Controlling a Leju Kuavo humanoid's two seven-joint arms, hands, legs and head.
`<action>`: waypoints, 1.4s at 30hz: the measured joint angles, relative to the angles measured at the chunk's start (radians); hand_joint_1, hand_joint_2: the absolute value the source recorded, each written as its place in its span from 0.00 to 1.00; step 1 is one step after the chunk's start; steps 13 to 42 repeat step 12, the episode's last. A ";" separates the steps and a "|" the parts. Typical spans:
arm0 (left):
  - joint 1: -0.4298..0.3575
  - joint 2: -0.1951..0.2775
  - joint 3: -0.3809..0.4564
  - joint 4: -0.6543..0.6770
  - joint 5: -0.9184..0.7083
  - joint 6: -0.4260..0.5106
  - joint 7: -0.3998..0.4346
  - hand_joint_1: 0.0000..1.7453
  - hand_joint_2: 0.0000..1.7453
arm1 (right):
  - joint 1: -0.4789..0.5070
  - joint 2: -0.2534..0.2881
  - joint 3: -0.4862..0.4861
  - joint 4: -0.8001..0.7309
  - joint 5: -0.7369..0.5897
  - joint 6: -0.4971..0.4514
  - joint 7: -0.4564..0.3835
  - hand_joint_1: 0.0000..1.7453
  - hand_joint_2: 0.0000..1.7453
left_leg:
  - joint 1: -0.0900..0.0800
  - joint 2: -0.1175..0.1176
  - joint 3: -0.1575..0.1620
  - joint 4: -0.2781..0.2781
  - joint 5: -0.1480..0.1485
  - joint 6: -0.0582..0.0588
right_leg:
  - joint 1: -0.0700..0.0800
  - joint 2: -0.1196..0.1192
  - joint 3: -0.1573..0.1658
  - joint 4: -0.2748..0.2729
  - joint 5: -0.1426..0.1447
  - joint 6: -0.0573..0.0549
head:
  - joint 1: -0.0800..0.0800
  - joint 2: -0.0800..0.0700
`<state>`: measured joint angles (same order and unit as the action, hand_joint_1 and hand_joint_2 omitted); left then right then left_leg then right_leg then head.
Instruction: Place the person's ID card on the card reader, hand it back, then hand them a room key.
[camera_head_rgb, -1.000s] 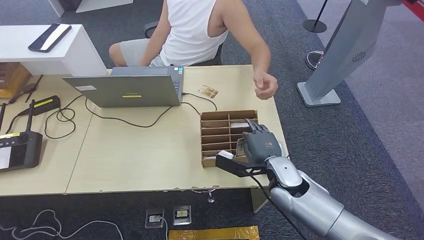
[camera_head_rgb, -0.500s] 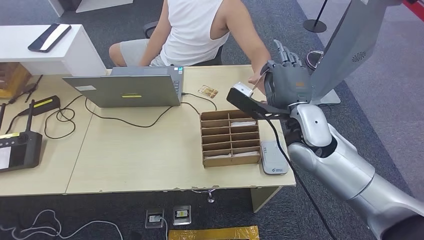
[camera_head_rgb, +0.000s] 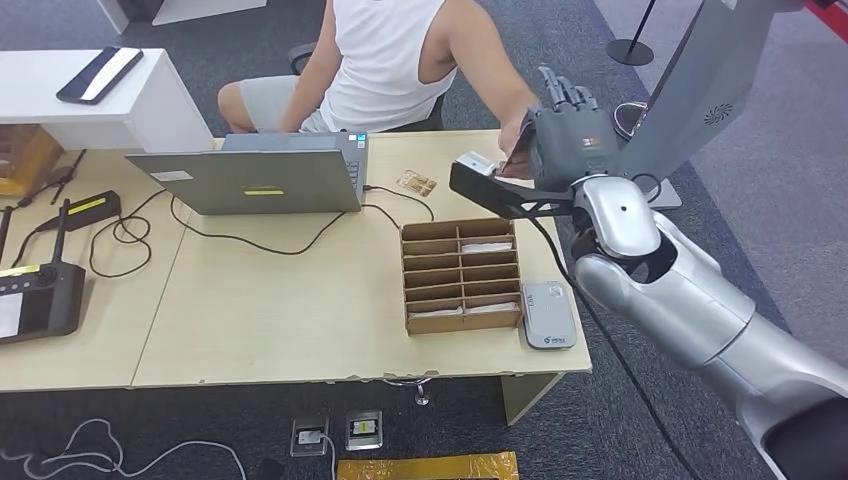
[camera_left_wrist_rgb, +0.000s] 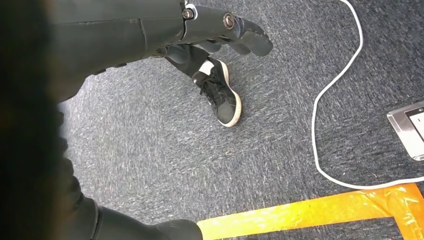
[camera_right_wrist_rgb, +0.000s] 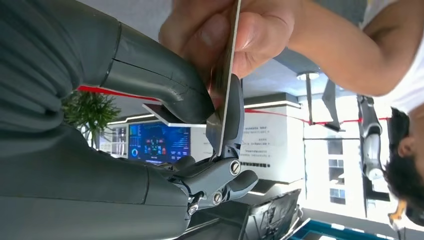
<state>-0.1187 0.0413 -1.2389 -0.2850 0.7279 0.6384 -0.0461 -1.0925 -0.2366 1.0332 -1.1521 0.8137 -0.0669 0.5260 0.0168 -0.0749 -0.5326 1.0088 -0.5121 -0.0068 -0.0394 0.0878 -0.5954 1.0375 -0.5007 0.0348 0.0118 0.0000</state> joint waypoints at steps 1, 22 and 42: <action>-0.001 0.000 -0.001 0.000 0.000 0.000 0.003 0.00 1.00 | -0.002 0.004 0.008 0.017 0.003 0.007 0.000 1.00 1.00 | 0.000 0.000 0.000 0.000 0.000 0.000 | 0.000 0.000 0.000 0.000 0.000 0.000 | 0.000 0.000; -0.005 0.000 -0.002 0.000 0.000 -0.002 0.027 0.00 1.00 | -0.002 0.021 0.069 0.122 -0.003 0.006 0.008 0.00 1.00 | 0.000 0.000 0.000 0.000 0.000 0.000 | 0.000 0.000 0.000 0.000 0.000 0.000 | 0.000 0.000; -0.005 0.000 -0.002 0.000 0.000 -0.002 0.027 0.00 1.00 | -0.002 0.021 0.069 0.122 -0.003 0.006 0.008 0.00 1.00 | 0.000 0.000 0.000 0.000 0.000 0.000 | 0.000 0.000 0.000 0.000 0.000 0.000 | 0.000 0.000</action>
